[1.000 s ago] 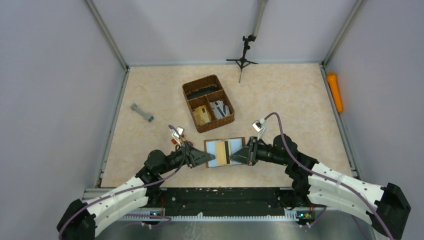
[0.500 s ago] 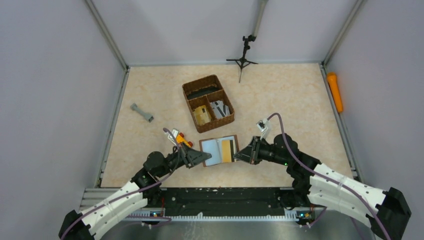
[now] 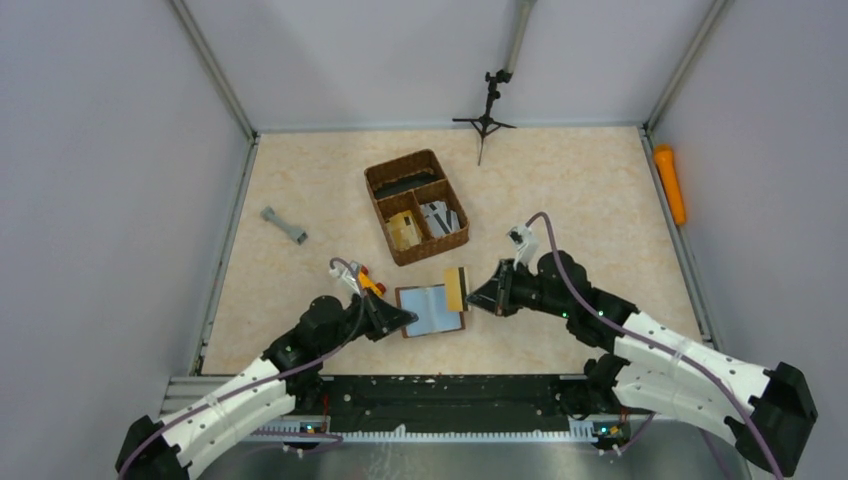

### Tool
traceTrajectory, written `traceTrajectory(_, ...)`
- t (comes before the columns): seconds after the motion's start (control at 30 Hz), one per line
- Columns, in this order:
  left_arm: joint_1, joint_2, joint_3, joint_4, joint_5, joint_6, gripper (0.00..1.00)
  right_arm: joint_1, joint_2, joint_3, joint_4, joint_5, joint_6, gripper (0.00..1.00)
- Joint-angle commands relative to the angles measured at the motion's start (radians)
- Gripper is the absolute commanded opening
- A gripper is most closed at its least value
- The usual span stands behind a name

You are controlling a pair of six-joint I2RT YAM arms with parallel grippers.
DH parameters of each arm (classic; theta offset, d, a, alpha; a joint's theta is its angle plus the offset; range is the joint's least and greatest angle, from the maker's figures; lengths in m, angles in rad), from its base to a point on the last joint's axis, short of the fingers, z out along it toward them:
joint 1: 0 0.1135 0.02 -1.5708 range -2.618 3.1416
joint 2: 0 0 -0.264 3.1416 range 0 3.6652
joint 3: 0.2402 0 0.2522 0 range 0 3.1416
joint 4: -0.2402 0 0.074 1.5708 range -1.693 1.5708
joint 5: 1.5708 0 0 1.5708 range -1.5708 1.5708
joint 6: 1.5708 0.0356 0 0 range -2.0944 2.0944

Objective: Take the credit cards out of the card holder
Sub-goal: Place the credit card in the storage box.

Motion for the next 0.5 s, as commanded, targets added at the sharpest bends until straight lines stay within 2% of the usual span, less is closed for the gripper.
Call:
traceTrajectory(0.0,0.000,0.063,0.087,-0.085,-0.015,0.097,0.00,-0.011,0.092,0.117,-0.007,0.020,-0.086,0.00)
traceTrajectory(0.13,0.001,0.126,0.142,-0.208,-0.021,0.187,0.00,-0.014,0.224,0.209,0.004,0.028,-0.134,0.00)
traceTrajectory(0.47,0.001,0.194,0.237,-0.371,-0.043,0.340,0.00,-0.073,0.655,0.576,-0.011,-0.035,-0.247,0.00)
